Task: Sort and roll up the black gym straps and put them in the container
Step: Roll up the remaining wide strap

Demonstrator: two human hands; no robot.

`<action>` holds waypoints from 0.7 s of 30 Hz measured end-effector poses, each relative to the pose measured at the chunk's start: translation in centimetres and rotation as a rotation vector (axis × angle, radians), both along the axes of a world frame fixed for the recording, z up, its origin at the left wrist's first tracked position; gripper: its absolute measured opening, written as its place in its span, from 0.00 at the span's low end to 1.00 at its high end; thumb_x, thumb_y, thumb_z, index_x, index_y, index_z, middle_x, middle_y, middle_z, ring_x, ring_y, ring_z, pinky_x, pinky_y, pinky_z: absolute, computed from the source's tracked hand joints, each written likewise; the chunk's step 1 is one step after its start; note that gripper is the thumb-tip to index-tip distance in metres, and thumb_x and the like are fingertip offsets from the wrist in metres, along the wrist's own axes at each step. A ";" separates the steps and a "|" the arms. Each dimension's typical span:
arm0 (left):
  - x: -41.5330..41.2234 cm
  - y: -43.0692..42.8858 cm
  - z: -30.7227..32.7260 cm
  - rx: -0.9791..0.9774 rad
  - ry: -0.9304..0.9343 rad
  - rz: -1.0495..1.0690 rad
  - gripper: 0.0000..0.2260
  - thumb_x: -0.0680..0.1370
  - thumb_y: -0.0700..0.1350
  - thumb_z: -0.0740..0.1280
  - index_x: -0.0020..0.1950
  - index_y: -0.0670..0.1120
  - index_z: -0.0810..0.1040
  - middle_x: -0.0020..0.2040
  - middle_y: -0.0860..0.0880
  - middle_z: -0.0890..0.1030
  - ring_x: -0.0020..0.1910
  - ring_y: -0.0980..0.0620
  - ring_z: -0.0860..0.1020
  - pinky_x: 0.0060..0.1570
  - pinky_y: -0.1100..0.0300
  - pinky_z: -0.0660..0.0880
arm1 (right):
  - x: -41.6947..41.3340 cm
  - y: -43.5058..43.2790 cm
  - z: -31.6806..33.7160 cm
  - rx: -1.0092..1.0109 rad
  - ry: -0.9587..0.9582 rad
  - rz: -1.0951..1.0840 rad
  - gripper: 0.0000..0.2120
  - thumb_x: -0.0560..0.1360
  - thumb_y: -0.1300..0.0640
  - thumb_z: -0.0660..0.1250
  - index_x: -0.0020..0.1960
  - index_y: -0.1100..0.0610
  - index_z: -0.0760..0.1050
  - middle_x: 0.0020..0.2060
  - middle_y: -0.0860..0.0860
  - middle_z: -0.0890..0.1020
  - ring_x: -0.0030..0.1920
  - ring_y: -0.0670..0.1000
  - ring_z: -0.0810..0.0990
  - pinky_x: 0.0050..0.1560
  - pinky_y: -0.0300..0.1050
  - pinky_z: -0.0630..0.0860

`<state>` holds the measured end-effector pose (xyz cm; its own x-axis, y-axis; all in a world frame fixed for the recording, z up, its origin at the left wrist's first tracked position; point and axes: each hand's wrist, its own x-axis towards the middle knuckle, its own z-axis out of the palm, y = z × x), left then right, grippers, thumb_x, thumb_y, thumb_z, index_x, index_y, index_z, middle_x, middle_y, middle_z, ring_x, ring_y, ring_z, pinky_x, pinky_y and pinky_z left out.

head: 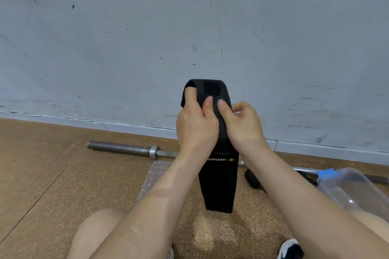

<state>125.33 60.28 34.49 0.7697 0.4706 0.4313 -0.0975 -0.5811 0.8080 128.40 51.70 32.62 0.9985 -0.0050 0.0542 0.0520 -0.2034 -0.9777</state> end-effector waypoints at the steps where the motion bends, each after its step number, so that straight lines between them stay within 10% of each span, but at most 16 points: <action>1: 0.2 0.0 -0.2 -0.048 0.021 0.015 0.05 0.82 0.46 0.62 0.54 0.45 0.69 0.39 0.54 0.76 0.39 0.50 0.76 0.38 0.54 0.71 | 0.0 0.0 -0.2 0.059 0.046 0.045 0.17 0.80 0.47 0.65 0.38 0.56 0.70 0.32 0.49 0.75 0.33 0.49 0.72 0.33 0.42 0.66; 6: 0.6 -0.2 -0.5 -0.542 0.237 -0.178 0.09 0.76 0.49 0.71 0.53 0.50 0.75 0.48 0.53 0.83 0.48 0.54 0.82 0.53 0.50 0.80 | 0.2 -0.6 0.0 -0.081 -0.138 -0.074 0.20 0.82 0.51 0.63 0.32 0.54 0.67 0.28 0.47 0.72 0.30 0.47 0.70 0.32 0.41 0.64; 11: 0.5 -0.5 -0.1 -0.254 0.075 -0.098 0.08 0.78 0.46 0.68 0.53 0.47 0.72 0.45 0.51 0.81 0.43 0.53 0.80 0.44 0.53 0.80 | 0.0 -1.2 0.9 -0.397 -0.359 -0.167 0.12 0.79 0.47 0.65 0.53 0.55 0.69 0.47 0.49 0.73 0.41 0.52 0.73 0.39 0.48 0.67; 18: 1.1 0.2 -0.2 -0.598 0.184 -0.125 0.14 0.80 0.37 0.62 0.64 0.44 0.67 0.53 0.46 0.79 0.48 0.49 0.82 0.43 0.51 0.83 | -1.1 -3.4 1.4 -0.481 -0.069 0.549 0.16 0.72 0.53 0.70 0.59 0.50 0.73 0.52 0.50 0.78 0.52 0.48 0.79 0.53 0.48 0.77; 21: 0.6 -1.4 -0.2 -0.790 0.312 -0.190 0.10 0.80 0.36 0.61 0.60 0.36 0.73 0.55 0.40 0.80 0.42 0.50 0.84 0.36 0.58 0.82 | -0.8 -3.1 -0.9 -0.508 -0.122 0.453 0.25 0.72 0.59 0.69 0.66 0.45 0.68 0.56 0.50 0.75 0.54 0.50 0.77 0.53 0.47 0.76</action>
<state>125.95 58.93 34.32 0.8941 0.3949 -0.2111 0.1573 0.1645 0.9738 127.62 48.59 31.71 0.8828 0.4669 0.0511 0.3433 -0.5672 -0.7486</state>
